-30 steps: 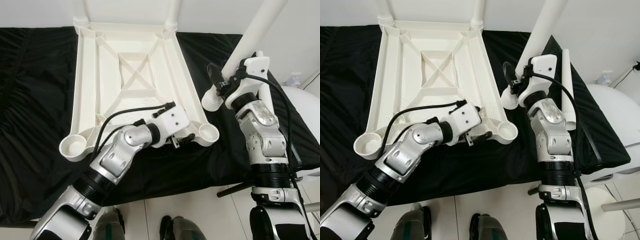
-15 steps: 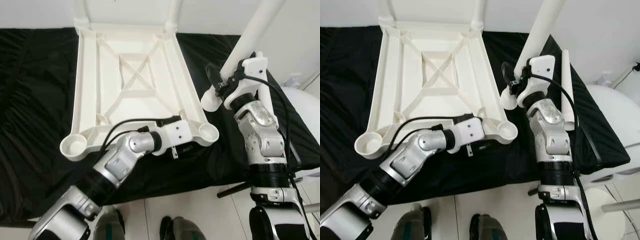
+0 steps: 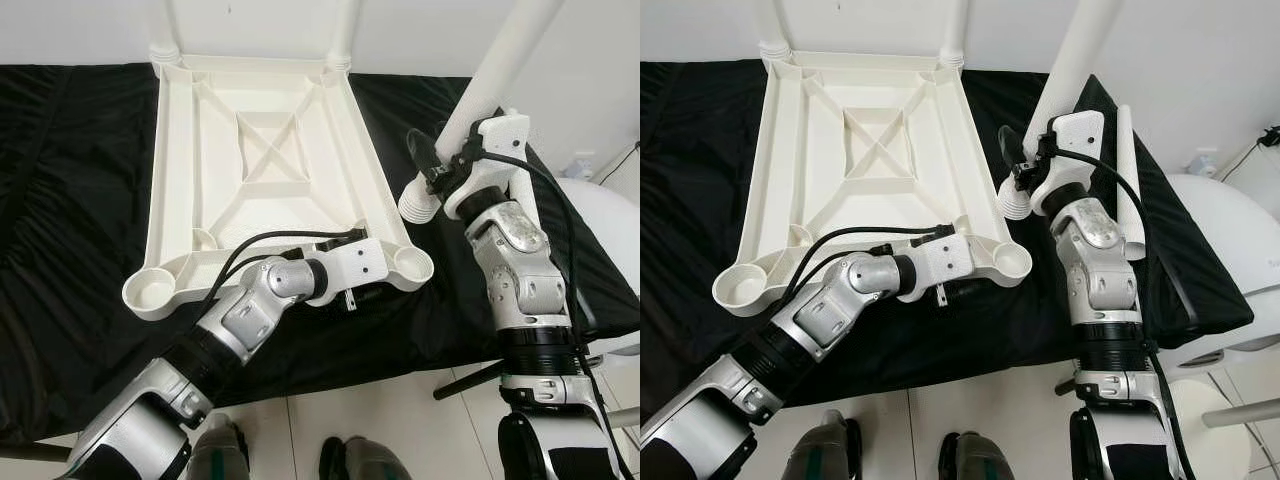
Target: Building children table
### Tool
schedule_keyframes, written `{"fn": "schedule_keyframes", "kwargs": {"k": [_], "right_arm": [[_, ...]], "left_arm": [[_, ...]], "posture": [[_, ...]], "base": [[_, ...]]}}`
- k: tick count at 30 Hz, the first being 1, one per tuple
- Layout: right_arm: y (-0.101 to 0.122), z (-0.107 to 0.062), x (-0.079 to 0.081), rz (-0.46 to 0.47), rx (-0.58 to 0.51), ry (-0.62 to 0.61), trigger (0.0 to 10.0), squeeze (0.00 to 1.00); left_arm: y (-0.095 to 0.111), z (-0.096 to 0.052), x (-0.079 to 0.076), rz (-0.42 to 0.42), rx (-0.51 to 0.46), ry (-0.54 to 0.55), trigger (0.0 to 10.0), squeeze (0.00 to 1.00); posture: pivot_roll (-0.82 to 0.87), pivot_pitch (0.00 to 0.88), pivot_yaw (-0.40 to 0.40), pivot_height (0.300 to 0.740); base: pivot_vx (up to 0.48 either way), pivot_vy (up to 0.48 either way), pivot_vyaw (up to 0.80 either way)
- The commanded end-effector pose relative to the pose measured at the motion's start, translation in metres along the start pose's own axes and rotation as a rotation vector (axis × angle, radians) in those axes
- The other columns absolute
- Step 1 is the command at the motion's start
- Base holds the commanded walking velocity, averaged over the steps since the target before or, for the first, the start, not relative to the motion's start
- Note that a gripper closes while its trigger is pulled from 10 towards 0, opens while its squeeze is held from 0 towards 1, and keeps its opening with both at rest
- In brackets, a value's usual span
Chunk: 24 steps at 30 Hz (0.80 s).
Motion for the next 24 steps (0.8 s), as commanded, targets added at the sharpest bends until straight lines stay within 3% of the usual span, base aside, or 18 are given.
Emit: {"fn": "schedule_keyframes", "kwargs": {"k": [1, 3, 4, 5, 6, 17, 24], "right_arm": [[0.004, -0.002, -0.004, -0.009, -0.021, -0.014, 10.0, 0.00], [0.003, -0.002, -0.005, -0.007, -0.018, -0.016, 10.0, 0.00], [0.002, -0.003, -0.004, -0.007, -0.016, -0.017, 10.0, 0.00], [0.002, -0.003, -0.004, -0.007, -0.016, -0.017, 10.0, 0.00], [-0.001, -0.005, -0.004, -0.001, -0.009, -0.020, 10.0, 0.00], [-0.013, -0.018, 0.000, 0.048, 0.008, -0.036, 10.0, 0.00], [-0.010, -0.025, 0.001, 0.089, -0.017, -0.042, 10.0, 0.00]], "left_arm": [[-0.004, 0.000, 0.000, -0.023, 0.030, -0.022, 0.0, 0.00], [-0.004, 0.000, -0.001, -0.015, 0.033, -0.036, 0.0, 0.00], [-0.004, 0.000, -0.001, -0.010, 0.036, -0.038, 0.9, 0.00], [-0.004, 0.000, -0.001, -0.010, 0.036, -0.038, 0.9, 0.00], [-0.004, -0.001, -0.004, 0.015, 0.049, -0.062, 10.0, 0.00], [-0.016, 0.000, -0.007, -0.004, 0.145, -0.094, 10.0, 0.00], [-0.011, 0.001, -0.005, 0.002, 0.158, -0.122, 10.0, 0.00]], "posture": [[0.03, 0.060, -0.087, 0.740], [0.03, 0.068, -0.087, 0.740], [0.03, 0.068, -0.087, 0.740], [0.03, 0.068, -0.087, 0.740], [0.03, 0.075, -0.086, 0.740], [0.03, 0.090, -0.063, 0.740], [0.01, 0.095, -0.043, 0.740]], "base": [[0.000, 0.000, 0.00], [0.000, 0.000, 0.00], [0.000, 0.000, 0.00], [0.000, 0.000, 0.00], [0.000, 0.000, 0.00], [0.000, 0.000, 0.00], [0.000, 0.000, 0.00]]}}
Point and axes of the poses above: a point about 5 cm out from each wrist's last joint towards the gripper, its own z axis pointing out of the wrist towards the gripper, its own y axis along the axis of the wrist's last joint, x = y × z, the point moved 6 cm from there along z, pointing out of the wrist towards the gripper, and after that the axes turned 7 degrees about -z, right-handed, at the moved point
